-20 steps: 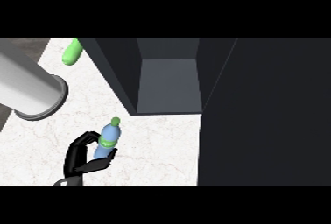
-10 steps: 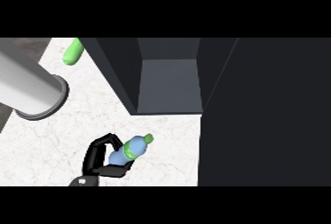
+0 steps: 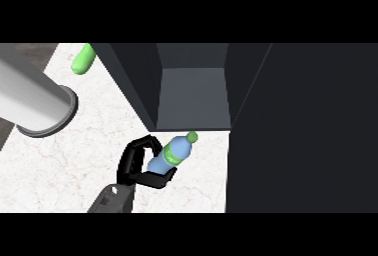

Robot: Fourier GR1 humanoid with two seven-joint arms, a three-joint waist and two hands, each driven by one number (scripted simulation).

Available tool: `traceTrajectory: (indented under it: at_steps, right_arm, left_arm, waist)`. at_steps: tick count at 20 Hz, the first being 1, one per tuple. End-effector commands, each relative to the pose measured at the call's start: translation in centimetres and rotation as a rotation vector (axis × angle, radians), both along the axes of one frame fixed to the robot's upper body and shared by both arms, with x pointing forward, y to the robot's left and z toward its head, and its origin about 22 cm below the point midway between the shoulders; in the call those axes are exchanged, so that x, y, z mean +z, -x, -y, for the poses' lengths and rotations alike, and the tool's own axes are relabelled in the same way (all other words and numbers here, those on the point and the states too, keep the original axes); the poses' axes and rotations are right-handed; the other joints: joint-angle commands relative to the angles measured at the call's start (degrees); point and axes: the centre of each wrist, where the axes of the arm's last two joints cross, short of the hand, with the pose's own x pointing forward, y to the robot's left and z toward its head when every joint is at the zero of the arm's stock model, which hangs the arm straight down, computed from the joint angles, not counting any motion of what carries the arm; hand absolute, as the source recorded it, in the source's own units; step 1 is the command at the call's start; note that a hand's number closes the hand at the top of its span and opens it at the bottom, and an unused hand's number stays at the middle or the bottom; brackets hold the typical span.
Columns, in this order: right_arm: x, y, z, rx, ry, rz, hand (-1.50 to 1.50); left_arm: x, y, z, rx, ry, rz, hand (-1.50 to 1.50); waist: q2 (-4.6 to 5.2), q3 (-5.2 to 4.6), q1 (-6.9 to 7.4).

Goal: Pick up the bottled water, place it into the cabinet and close the cabinet

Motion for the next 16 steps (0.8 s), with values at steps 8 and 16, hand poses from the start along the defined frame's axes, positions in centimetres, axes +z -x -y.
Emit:
traceTrajectory:
  at_steps: [8,16]
  right_arm:
    - [2.1,0.1,1.4,-0.024,0.015,0.054,-1.5]
    - [3.5,0.1,2.2,-0.026,0.02,0.065,-1.5]
  left_arm:
    - [6.9,-3.9,7.3,-0.006,-0.009,-0.051,1.5]
    - [11.2,-8.0,10.3,0.1,-0.086,-0.068,1.5]
  waist:
    - [0.22,0.02,-0.42]
    - [0.54,0.0,-1.53]
